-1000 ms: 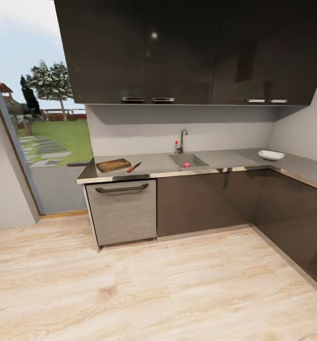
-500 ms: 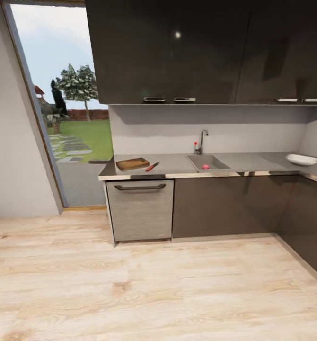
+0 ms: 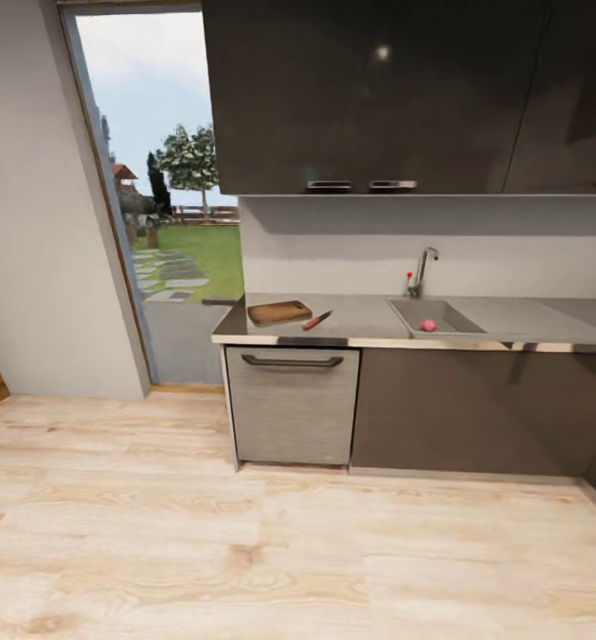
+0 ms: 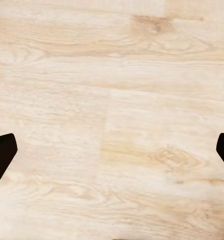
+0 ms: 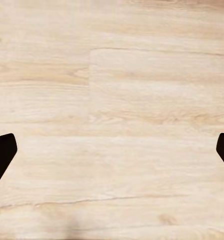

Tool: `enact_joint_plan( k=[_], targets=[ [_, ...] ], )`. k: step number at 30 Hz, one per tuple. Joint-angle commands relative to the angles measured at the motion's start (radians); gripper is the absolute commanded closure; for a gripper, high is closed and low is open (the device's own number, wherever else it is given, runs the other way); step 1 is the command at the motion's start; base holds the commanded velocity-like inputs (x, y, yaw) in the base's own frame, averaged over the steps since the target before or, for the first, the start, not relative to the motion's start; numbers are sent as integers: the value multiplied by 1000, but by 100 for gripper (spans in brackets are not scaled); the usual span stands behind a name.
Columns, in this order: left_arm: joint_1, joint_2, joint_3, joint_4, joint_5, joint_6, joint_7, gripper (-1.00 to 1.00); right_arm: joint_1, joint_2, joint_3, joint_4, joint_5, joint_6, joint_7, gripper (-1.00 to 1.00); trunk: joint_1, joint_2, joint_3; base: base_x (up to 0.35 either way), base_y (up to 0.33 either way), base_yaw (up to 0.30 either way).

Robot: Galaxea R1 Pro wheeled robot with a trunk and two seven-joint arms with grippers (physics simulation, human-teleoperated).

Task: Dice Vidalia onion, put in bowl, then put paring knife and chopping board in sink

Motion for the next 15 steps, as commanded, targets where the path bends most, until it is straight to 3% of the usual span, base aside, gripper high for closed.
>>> enact_joint_plan(
  k=[1,6,15],
  targets=[
    [-1,0,0,1,2,-3,0,-100,-1,0,4,0,1,-2,-6,-100,1,0,-1,321,-2,258],
    [-1,0,0,2,2,-2,0,-100,0,-1,4,0,1,-2,-7,-100,1,0,-1,322,0,201],
    [-1,-1,0,5,1,-2,-1,-100,0,-5,2,0,-1,-58,-6,-100,1,0,-1,322,0,17]
  ],
)
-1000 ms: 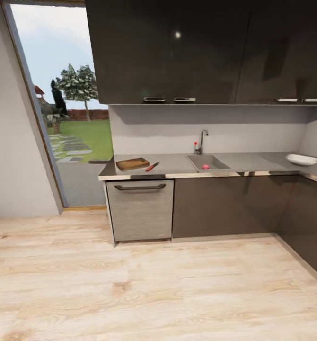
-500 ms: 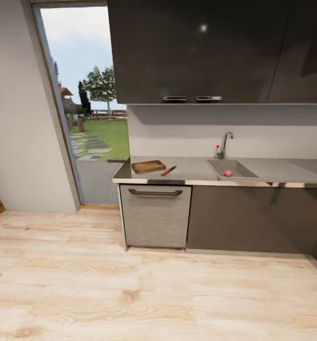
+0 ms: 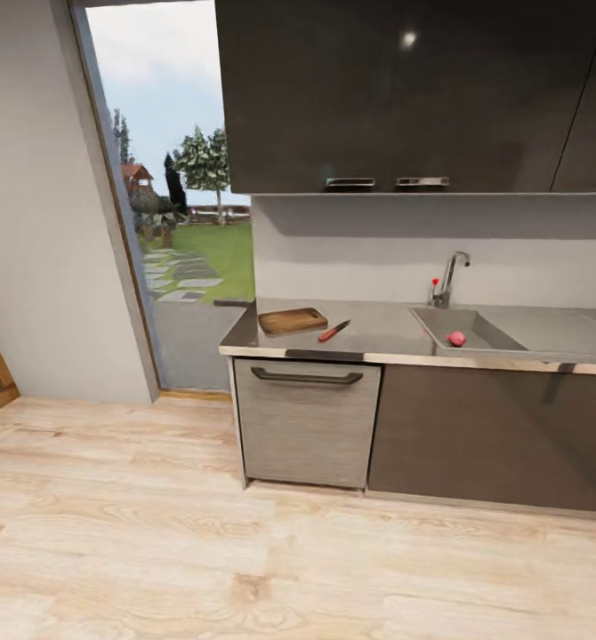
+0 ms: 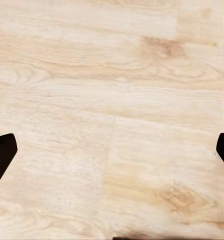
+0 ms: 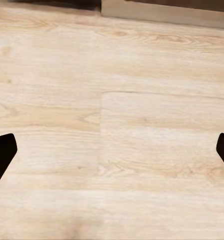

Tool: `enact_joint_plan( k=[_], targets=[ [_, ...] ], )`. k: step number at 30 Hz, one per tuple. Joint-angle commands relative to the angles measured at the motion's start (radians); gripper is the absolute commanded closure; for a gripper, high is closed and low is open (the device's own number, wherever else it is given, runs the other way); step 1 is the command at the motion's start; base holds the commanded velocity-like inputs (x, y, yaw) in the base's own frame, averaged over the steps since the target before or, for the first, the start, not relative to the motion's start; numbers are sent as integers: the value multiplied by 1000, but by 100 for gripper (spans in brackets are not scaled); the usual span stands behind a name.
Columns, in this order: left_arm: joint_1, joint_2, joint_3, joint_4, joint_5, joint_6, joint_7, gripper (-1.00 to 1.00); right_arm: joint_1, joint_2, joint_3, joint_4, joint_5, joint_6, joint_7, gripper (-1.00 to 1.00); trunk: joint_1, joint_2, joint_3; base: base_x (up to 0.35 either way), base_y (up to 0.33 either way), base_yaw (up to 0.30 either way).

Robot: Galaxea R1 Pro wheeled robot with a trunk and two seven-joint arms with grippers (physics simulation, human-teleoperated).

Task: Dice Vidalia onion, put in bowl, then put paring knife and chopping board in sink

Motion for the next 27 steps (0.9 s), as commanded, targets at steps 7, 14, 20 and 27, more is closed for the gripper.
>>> enact_joint_plan(
  k=[7,14,20,27],
  targets=[
    [-1,1,1,0,2,-3,0,-100,-1,5,3,1,-1,-9,-6,-100,1,0,1,307,0,-99],
    [0,1,-1,2,2,-3,0,-100,-1,2,0,0,0,-9,-7,-100,1,0,4,55,0,-144],
    [-1,1,-1,2,2,-4,0,-100,-1,4,1,1,-1,-9,-7,-100,1,0,4,3,0,-10],
    [-1,1,-1,2,2,-4,0,-100,-1,1,2,1,0,-9,-5,-100,1,0,8,0,0,-157]
  ],
)
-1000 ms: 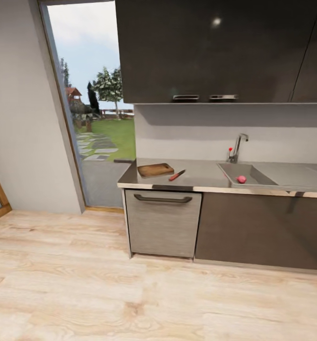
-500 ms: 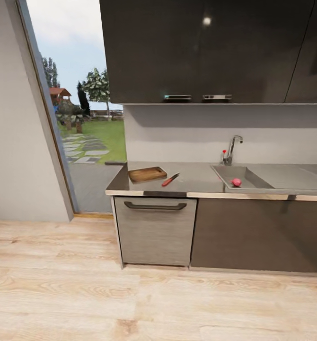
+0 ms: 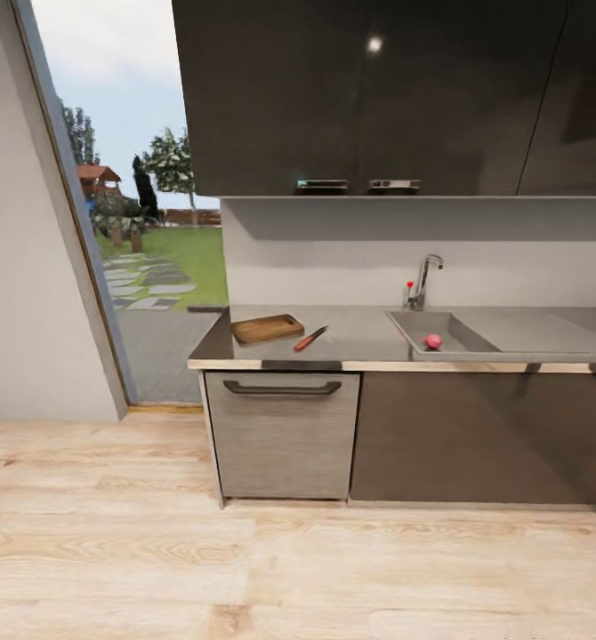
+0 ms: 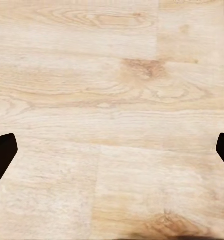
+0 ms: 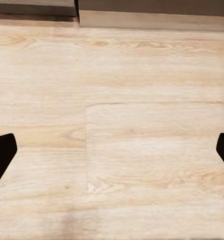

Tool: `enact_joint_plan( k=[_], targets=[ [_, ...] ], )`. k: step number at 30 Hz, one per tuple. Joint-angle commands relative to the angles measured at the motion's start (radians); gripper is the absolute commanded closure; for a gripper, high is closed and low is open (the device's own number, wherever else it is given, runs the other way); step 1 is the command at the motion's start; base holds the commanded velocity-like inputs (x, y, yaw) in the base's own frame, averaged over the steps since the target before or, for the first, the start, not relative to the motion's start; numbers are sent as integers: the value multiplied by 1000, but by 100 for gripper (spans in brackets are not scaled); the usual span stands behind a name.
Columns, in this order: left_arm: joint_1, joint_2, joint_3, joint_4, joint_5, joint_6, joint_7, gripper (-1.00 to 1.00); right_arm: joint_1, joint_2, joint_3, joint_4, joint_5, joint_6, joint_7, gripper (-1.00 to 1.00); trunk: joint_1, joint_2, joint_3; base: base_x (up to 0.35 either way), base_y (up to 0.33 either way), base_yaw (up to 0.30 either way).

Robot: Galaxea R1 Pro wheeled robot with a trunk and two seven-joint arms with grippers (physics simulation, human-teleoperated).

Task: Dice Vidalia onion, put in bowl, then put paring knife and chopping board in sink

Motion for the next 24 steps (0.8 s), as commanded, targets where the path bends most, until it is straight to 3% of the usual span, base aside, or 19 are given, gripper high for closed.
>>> enact_joint_plan(
  k=[1,24],
  targets=[
    [0,0,1,1,2,-3,0,-100,0,-2,3,1,1,-3,-5,-100,0,-1,0,0,0,-187],
    [0,0,1,1,2,-3,0,-100,0,-5,4,1,1,-4,-4,-100,0,-1,1,0,0,-15]
  ],
)
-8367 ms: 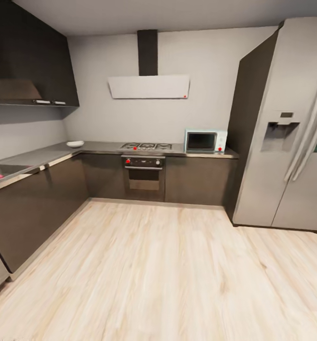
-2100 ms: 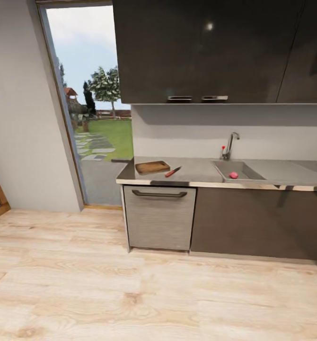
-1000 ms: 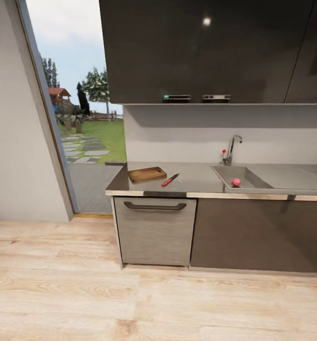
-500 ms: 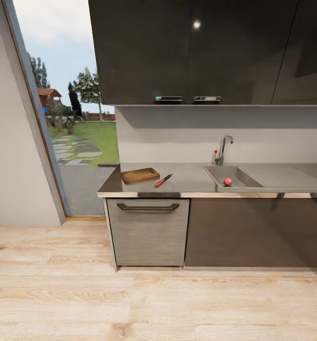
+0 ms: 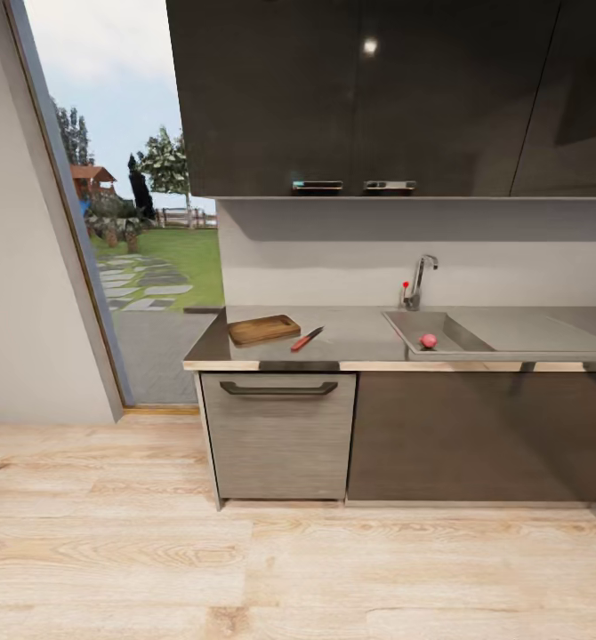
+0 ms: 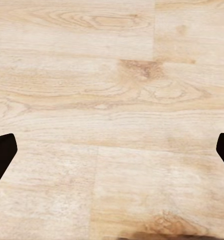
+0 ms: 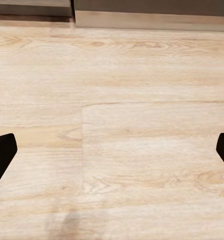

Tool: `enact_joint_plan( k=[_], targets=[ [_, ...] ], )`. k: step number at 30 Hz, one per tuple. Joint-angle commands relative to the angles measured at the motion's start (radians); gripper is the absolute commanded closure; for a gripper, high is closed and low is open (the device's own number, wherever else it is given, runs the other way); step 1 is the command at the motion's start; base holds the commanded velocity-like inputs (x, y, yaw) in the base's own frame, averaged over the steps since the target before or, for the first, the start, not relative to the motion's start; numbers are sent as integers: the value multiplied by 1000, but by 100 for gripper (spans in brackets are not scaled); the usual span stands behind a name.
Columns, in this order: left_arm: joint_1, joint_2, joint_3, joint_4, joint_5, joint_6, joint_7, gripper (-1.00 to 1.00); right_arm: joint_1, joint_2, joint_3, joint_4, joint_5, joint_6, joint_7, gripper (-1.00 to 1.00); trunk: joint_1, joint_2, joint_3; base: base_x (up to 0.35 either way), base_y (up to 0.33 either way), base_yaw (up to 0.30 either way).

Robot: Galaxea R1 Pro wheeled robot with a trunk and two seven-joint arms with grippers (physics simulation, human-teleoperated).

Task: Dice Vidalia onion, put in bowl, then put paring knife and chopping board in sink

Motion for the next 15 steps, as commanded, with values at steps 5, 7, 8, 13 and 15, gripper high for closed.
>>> enact_joint_plan(
  k=[5,7,8,13,15],
  targets=[
    [0,1,-2,11,1,-2,0,-100,-1,0,-2,1,0,6,-9,-100,0,-1,-1,0,0,0],
    [0,0,-3,30,0,-2,-1,-100,-1,2,-5,-6,0,15,-14,-100,0,-1,-1,0,0,0],
    [0,0,-4,36,0,-2,-1,-100,-1,2,-5,-10,0,18,-16,-100,0,-1,-1,0,0,0],
    [-1,1,-1,65,-2,-3,-1,-100,-10,12,-3,-253,-1,215,-144,-100,0,-1,-1,0,0,0],
    [-1,3,0,66,-1,-4,-1,-100,-11,13,-2,-342,-2,316,-166,-100,0,-1,-1,0,0,0]
  ],
)
